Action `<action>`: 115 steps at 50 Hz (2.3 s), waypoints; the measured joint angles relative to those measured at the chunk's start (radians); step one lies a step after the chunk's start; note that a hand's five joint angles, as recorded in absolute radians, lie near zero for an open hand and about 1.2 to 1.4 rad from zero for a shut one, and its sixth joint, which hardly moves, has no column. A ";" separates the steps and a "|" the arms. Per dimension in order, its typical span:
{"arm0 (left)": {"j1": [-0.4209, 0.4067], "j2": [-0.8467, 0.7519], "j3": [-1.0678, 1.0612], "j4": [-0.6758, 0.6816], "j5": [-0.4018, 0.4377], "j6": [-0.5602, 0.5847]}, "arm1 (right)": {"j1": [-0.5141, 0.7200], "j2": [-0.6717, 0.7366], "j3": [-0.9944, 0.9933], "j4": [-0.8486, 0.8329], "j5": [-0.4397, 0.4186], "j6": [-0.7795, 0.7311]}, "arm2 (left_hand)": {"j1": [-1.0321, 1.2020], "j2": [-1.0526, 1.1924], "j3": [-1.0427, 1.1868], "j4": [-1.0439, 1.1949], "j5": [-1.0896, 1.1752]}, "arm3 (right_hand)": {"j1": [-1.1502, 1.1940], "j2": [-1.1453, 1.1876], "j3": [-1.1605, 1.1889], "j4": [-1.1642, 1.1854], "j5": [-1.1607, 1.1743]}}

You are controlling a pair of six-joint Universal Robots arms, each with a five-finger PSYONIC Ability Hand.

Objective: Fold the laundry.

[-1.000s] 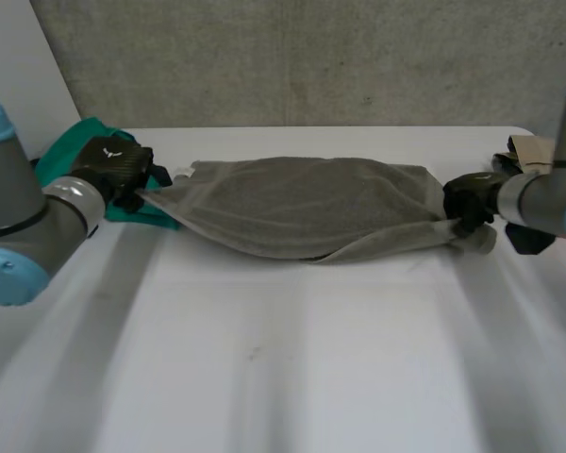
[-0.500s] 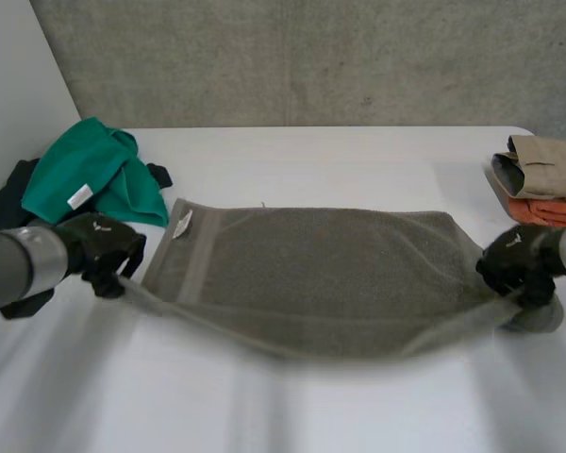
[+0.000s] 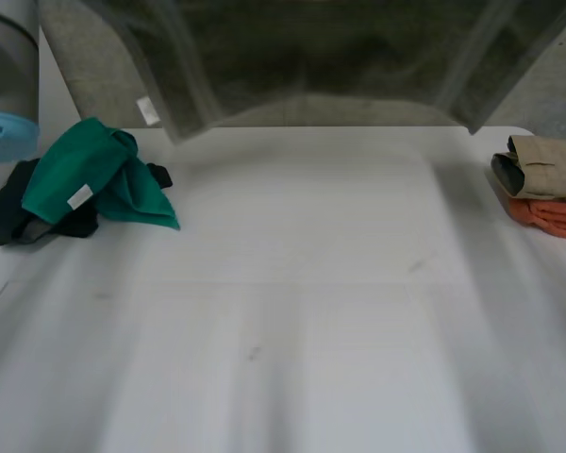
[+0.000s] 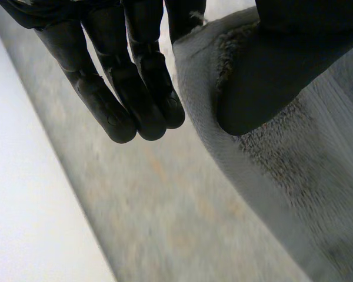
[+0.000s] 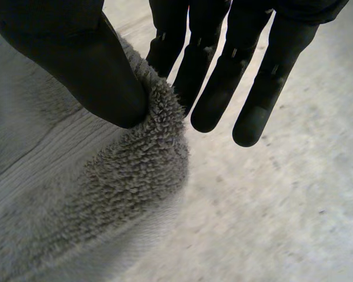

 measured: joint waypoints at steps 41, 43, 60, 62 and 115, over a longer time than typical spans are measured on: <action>0.020 -0.008 -0.570 -0.095 0.154 -0.039 | -0.104 0.211 -0.021 1.052 -0.221 -0.117 | 0.000 0.000 0.000 0.000 0.000 | -0.582 -0.640 -0.654 -0.665 -0.658; 0.021 -0.006 -0.568 -0.097 0.155 -0.039 | -0.088 0.248 -0.092 1.101 -0.210 -0.137 | 0.000 0.000 0.000 0.000 0.000 | -0.579 -0.636 -0.654 -0.658 -0.634; 0.014 0.000 -0.565 -0.098 0.150 -0.035 | -0.001 0.481 -0.311 1.070 -0.047 -0.419 | 0.000 0.000 0.000 0.000 0.000 | -0.579 -0.636 -0.654 -0.653 -0.620; 0.014 0.000 -0.566 -0.098 0.149 -0.033 | 0.004 0.496 -0.322 1.066 -0.029 -0.422 | 0.000 0.000 0.000 0.000 0.000 | -0.571 -0.625 -0.640 -0.645 -0.611; 0.027 -0.196 -0.230 -0.540 0.109 0.226 | -0.189 0.195 0.170 0.656 -0.132 -0.226 | 0.000 0.000 0.000 0.000 0.000 | -0.002 0.002 -0.004 0.000 0.000</action>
